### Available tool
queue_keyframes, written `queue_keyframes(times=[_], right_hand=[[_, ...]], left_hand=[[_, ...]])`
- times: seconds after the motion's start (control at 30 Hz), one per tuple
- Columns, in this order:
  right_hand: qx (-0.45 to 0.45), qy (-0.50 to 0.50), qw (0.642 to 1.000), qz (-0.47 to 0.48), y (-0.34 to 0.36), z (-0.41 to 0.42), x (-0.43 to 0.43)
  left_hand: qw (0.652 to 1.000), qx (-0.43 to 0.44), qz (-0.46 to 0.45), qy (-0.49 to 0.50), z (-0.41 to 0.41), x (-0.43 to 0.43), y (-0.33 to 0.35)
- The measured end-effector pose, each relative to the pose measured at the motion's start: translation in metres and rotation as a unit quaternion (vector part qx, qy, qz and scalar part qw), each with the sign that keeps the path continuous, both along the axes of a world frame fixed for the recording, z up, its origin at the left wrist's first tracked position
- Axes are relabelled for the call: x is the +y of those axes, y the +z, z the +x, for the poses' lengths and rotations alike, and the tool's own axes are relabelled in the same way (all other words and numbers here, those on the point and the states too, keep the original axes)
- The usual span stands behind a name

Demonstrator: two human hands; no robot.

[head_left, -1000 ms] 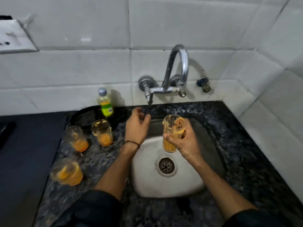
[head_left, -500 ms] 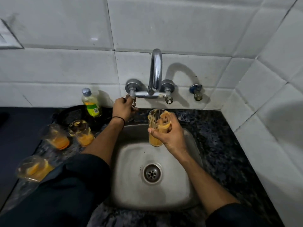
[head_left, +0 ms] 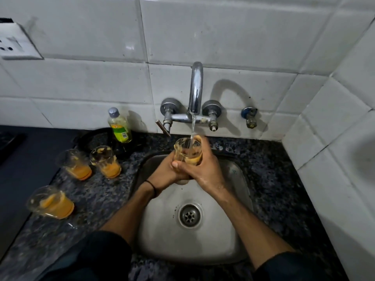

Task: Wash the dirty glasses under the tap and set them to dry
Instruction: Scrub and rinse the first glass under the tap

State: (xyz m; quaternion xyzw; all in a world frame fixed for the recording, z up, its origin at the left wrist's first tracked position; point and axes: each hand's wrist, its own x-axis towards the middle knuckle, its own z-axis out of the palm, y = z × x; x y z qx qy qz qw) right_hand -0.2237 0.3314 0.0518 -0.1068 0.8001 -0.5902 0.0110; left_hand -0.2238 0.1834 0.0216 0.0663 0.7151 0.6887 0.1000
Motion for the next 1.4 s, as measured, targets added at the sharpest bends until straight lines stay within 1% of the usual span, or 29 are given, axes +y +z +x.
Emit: queue_keyframes(times=[0.03,0.1,0.13,0.2,0.23,0.27,0.3,0.37,0.43,0.47,0.53,0.6,0.63,0.67,0.7,0.73,0.77,0.8,0.87,0.93,1.0,1.07,1.13,1.17,1.2,1.23,1.3,1.33,1.4], right_hand=[[0.005,0.007,1.0,0.021,0.003,0.0,-0.001],[0.086,-0.016,0.983,0.16,0.007,0.0,-0.004],[0.159,-0.032,0.957,0.239,0.009,-0.001,-0.004],[0.284,-0.017,0.9,0.329,0.017,-0.003,-0.003],[0.301,0.016,0.881,0.365,0.022,-0.005,-0.001],[0.276,0.061,0.872,0.399,0.025,-0.008,0.001],[0.215,0.109,0.874,0.423,0.029,-0.009,0.002],[0.082,0.16,0.888,0.423,0.033,-0.011,0.0],[0.029,0.168,0.89,0.423,0.038,-0.016,-0.006],[0.025,0.172,0.889,0.423,0.042,-0.019,-0.006],[0.028,0.187,0.885,0.426,0.053,-0.023,-0.004],[0.048,0.224,0.864,0.448,0.064,-0.023,0.002],[0.051,0.241,0.854,0.458,0.066,-0.022,0.004],[0.048,0.249,0.853,0.456,0.065,-0.02,0.004],[0.043,0.242,0.866,0.436,0.063,-0.018,0.003],[0.036,0.219,0.887,0.405,0.061,-0.018,0.001],[0.023,0.188,0.91,0.369,0.06,-0.018,-0.004],[-0.004,0.158,0.926,0.342,0.058,-0.018,-0.01],[-0.05,0.128,0.927,0.349,0.055,-0.018,-0.021],[-0.066,0.131,0.921,0.361,0.054,-0.018,-0.026],[-0.07,0.166,0.924,0.337,0.058,-0.019,-0.018],[-0.069,0.223,0.909,0.344,0.063,-0.019,-0.005],[-0.062,0.263,0.885,0.378,0.062,-0.017,0.004],[-0.052,0.258,0.888,0.378,0.059,-0.017,0.005],[-0.04,0.237,0.902,0.36,0.054,-0.018,0.005],[-0.034,0.199,0.923,0.329,0.049,-0.018,0.002],[-0.058,0.1,0.955,0.272,0.039,-0.02,-0.008],[-0.071,0.061,0.957,0.274,0.036,-0.02,-0.016],[-0.086,0.033,0.946,0.309,0.036,-0.022,-0.028]], left_hand=[[1.0,-0.001,0.006,0.017,-0.001,0.004,0.001],[0.998,0.005,0.01,0.068,0.001,0.008,-0.001],[0.995,0.019,-0.003,0.095,0.002,0.01,-0.002],[0.99,0.049,-0.029,0.126,0.002,0.014,-0.007],[0.988,0.067,-0.042,0.129,0.001,0.015,-0.01],[0.988,0.08,-0.045,0.126,0.001,0.015,-0.013],[0.987,0.088,-0.043,0.125,0.0,0.015,-0.016],[0.989,0.084,-0.018,0.12,-0.002,0.015,-0.019],[0.991,0.049,0.058,0.11,0.0,0.02,-0.016],[0.991,0.04,0.074,0.104,-0.001,0.019,-0.018],[0.995,0.046,0.059,0.071,-0.004,0.012,-0.02],[0.999,0.037,0.031,-0.01,-0.01,-0.001,-0.021],[0.998,0.008,0.032,-0.05,-0.012,-0.008,-0.02],[0.996,-0.016,0.041,-0.077,-0.012,-0.011,-0.019],[0.995,-0.028,0.054,-0.078,-0.009,-0.01,-0.017],[0.997,-0.024,0.056,-0.048,-0.007,-0.006,-0.015],[1.0,-0.004,0.02,0.007,-0.005,-0.001,-0.013],[0.996,0.029,-0.047,0.066,-0.004,0.005,-0.013],[0.971,0.083,-0.17,0.146,-0.001,0.016,-0.015],[0.961,0.089,-0.186,0.182,0.003,0.022,-0.015],[0.97,0.098,-0.151,0.166,0.004,0.018,-0.016],[0.986,0.102,-0.11,0.077,-0.001,0.005,-0.015],[0.996,0.059,-0.049,-0.036,-0.009,-0.009,-0.014],[0.997,0.038,-0.037,-0.058,-0.012,-0.013,-0.012],[0.997,0.037,-0.041,-0.052,-0.014,-0.014,-0.012],[0.996,0.053,-0.07,-0.014,-0.014,-0.011,-0.011],[0.972,0.106,-0.193,0.078,-0.01,0.0,-0.011],[0.955,0.125,-0.242,0.119,-0.006,0.006,-0.01],[0.951,0.134,-0.231,0.156,-0.002,0.016,-0.011]])
